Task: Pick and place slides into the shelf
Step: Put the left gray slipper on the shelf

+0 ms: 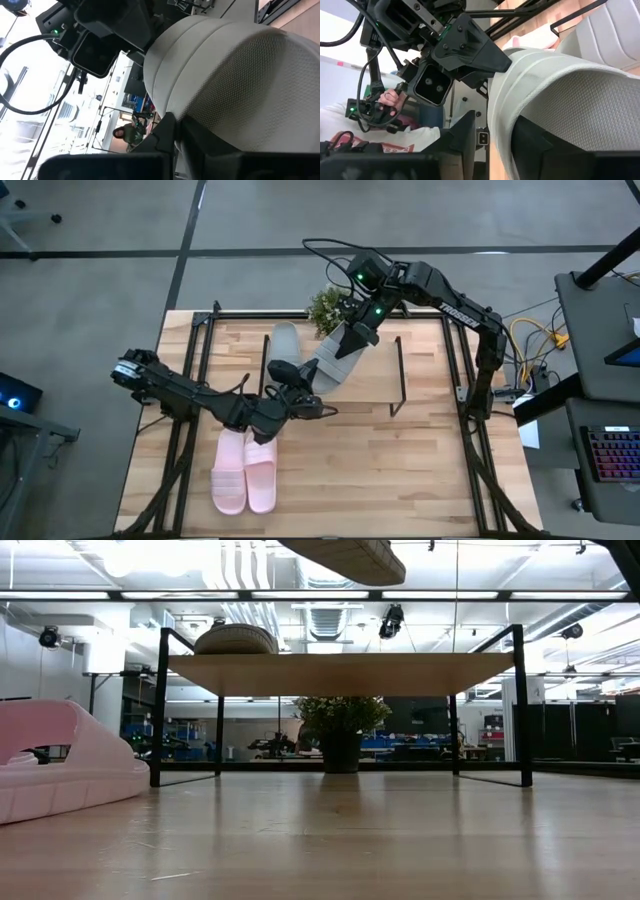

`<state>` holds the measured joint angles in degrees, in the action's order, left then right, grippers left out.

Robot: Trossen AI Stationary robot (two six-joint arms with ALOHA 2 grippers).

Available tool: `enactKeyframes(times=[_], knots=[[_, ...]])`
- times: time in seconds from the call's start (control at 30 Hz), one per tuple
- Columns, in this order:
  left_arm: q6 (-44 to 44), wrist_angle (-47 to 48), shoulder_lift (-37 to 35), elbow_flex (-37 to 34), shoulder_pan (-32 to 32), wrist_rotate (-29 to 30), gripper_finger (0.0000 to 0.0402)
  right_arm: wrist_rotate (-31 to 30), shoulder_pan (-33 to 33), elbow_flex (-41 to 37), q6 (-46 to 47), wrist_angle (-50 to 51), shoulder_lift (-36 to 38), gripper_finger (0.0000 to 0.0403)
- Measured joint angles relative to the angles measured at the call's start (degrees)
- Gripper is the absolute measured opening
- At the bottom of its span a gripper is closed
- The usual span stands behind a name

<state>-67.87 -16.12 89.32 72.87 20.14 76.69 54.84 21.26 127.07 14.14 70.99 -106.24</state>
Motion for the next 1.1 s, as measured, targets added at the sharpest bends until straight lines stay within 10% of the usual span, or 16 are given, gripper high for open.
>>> enactKeyframes(times=[1.1], knots=[[17.9, -3.4, 9.3, 0.4, -0.1, 13.6, 0.0, -1.2, 9.3, 0.1, 0.5, -12.4, 8.1, 0.0132]])
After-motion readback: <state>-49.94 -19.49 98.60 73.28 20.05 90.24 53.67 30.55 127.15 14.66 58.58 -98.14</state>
